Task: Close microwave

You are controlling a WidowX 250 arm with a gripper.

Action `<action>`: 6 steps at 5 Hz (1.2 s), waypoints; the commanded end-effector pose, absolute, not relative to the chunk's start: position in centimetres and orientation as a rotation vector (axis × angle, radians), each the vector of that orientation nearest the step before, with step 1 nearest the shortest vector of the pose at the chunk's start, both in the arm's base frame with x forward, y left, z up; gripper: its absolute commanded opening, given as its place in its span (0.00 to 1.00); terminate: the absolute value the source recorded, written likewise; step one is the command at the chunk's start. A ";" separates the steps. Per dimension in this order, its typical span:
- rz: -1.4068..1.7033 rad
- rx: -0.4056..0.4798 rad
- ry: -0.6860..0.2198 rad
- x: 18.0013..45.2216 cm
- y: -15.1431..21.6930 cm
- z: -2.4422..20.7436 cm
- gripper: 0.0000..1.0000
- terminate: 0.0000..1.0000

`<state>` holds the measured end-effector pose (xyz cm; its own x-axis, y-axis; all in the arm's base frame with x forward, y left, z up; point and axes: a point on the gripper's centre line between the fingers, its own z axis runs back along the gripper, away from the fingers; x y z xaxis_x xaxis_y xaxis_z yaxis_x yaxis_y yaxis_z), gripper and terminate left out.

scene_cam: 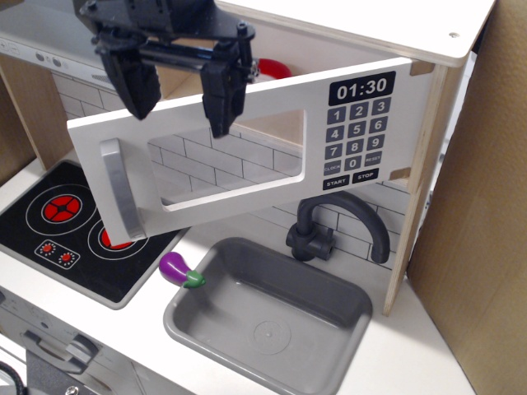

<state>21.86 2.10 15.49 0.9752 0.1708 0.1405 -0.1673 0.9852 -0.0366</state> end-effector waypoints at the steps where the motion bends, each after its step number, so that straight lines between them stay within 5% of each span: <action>1: 0.372 0.011 -0.139 21.1 2.0 11.4 1.00 0.00; 3: 0.373 -0.003 -0.183 20.1 0.6 7.0 1.00 0.00; 6: 0.473 0.054 -0.233 24.3 3.4 3.2 1.00 0.00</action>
<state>23.98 3.20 2.18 0.8746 0.4425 0.1980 -0.4533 0.8913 0.0102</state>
